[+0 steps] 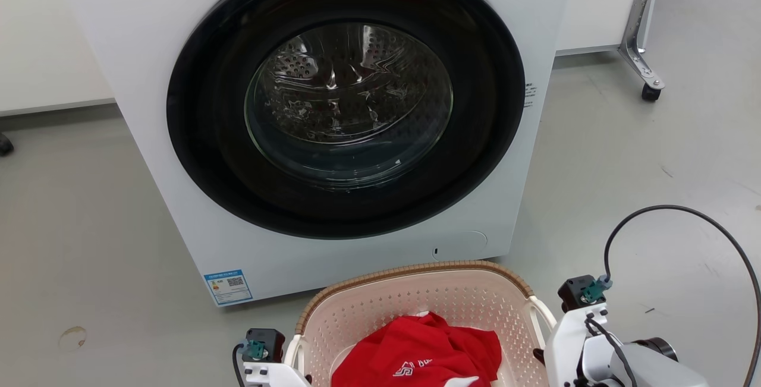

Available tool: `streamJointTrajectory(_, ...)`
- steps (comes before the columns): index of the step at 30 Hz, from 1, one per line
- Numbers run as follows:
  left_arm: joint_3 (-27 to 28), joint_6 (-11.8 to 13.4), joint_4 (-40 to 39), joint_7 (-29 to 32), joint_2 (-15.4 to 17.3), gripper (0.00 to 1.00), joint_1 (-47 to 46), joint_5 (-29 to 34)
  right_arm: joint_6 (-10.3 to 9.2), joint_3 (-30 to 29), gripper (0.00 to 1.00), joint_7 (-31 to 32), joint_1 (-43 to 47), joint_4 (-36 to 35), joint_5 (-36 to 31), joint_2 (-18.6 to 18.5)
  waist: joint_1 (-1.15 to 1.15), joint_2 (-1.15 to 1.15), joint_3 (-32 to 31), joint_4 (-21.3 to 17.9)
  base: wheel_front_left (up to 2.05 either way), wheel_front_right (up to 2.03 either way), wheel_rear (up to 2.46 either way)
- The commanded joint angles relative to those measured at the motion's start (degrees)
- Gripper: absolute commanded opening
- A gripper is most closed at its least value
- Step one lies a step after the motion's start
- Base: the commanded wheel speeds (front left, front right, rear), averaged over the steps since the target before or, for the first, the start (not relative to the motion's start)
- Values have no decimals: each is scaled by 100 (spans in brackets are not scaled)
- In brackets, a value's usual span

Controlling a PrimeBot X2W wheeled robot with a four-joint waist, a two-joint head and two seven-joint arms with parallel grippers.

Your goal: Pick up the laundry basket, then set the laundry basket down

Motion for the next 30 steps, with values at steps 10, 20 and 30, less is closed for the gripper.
streamJointTrajectory(10, -14, -135, 23, -13, 187, 0, -175, 8, 30, -9, 0, -84, -286, -9, 124, -160, 0, 0, 58, 5, 0, 0, 0)
streamJointTrajectory(20, -41, -77, 32, -69, 174, 0, -251, 11, 30, 6, 0, -225, -320, -15, 120, -160, 0, 0, 267, -13, 0, 0, 0)
streamJointTrajectory(30, -79, 304, 40, -464, 188, 0, -429, 115, 30, 13, 0, -943, -322, 41, 28, -185, 0, 0, 945, 1, 0, 0, 0)
